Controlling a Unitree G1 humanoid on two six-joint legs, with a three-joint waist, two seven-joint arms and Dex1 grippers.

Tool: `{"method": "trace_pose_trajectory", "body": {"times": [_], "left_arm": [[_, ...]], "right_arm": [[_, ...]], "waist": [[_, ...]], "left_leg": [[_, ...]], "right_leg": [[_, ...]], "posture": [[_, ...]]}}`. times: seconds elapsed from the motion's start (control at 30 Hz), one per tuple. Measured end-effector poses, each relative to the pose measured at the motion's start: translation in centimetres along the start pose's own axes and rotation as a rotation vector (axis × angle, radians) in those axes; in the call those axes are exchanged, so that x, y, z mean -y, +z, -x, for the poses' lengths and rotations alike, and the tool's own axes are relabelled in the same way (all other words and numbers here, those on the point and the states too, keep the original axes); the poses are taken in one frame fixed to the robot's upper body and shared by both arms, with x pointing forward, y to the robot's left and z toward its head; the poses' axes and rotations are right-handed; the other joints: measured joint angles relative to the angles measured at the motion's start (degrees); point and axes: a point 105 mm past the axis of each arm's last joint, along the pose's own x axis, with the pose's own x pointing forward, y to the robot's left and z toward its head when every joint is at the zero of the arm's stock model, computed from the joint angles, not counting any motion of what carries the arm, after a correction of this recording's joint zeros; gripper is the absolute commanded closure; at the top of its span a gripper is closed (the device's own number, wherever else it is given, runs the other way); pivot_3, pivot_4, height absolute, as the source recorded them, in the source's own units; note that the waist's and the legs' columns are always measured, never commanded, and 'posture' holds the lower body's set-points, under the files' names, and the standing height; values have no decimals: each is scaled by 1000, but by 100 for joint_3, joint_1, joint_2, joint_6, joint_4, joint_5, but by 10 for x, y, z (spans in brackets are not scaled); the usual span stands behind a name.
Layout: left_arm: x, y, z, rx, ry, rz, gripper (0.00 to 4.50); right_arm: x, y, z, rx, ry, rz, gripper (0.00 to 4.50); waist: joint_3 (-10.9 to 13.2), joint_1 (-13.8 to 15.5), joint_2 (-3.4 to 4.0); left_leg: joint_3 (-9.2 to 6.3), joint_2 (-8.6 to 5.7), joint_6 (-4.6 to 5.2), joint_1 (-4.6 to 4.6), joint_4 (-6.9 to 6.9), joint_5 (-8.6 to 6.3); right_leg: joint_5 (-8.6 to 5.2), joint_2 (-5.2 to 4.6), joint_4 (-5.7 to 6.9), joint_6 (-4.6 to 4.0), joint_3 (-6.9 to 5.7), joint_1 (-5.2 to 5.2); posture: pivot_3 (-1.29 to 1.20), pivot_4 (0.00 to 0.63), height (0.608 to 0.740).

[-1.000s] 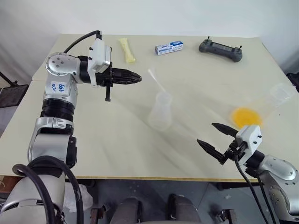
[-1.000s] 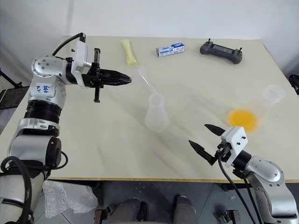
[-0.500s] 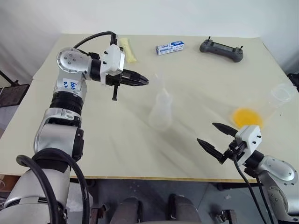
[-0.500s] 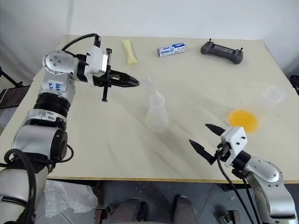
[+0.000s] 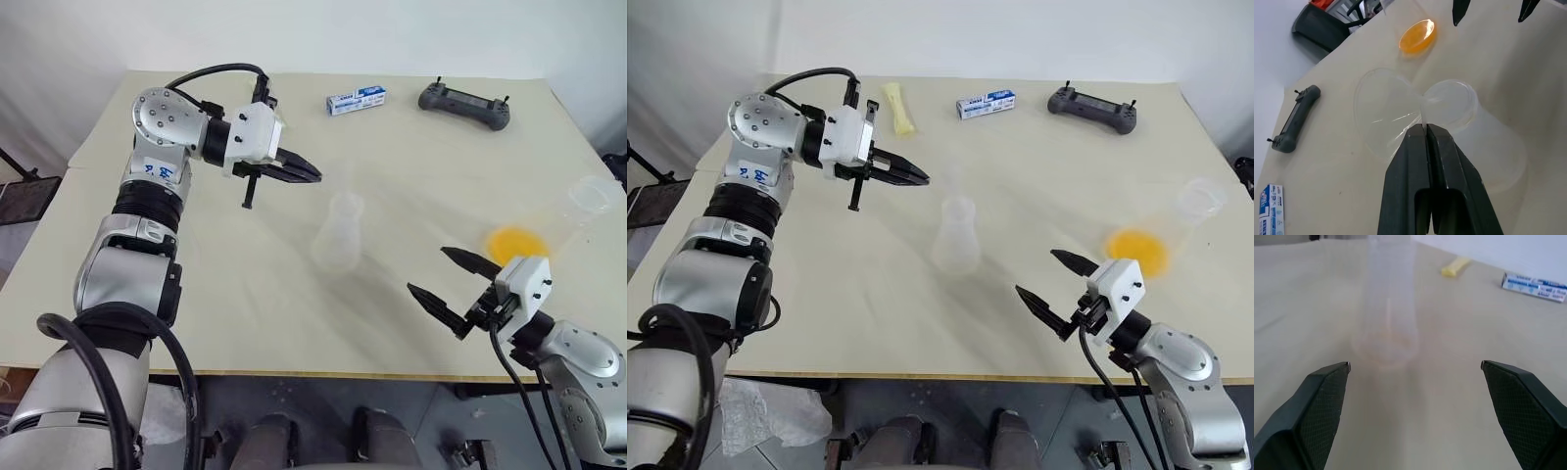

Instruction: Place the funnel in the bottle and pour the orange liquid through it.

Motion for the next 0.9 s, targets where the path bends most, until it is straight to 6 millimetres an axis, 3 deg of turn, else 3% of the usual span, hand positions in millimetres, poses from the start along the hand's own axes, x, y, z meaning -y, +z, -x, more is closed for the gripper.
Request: {"method": "trace_pose_trajectory", "body": {"times": [0.2,0.47,0.57,0.9], "left_arm": [[-7,11,-3,-38,-43,-80,4475],[-1,7,-8,-74,-109,-113,4475],[-1,10,-9,-62,-115,-117,3944],[-5,17,-8,-30,-106,-101,1012]], "right_arm": [[4,15,-7,30,18,50,0],[6,23,-11,45,31,81,0],[6,24,-11,46,35,84,0],[2,29,-11,52,66,97,0]], "waist": [[2,3,-4],[3,1,-5],[3,2,-5],[3,2,-5]], "left_leg": [[-1,0,1,-1,0,0],[-2,0,2,-2,1,0],[-2,0,2,-3,1,0],[-3,0,3,-4,2,0]], "right_leg": [[0,0,0,0,-1,0],[0,0,0,0,0,-1],[0,0,0,0,0,-1],[0,0,0,0,0,-1]], "posture": [[0,150,740],[0,150,740],[0,150,740],[0,150,740]]}}
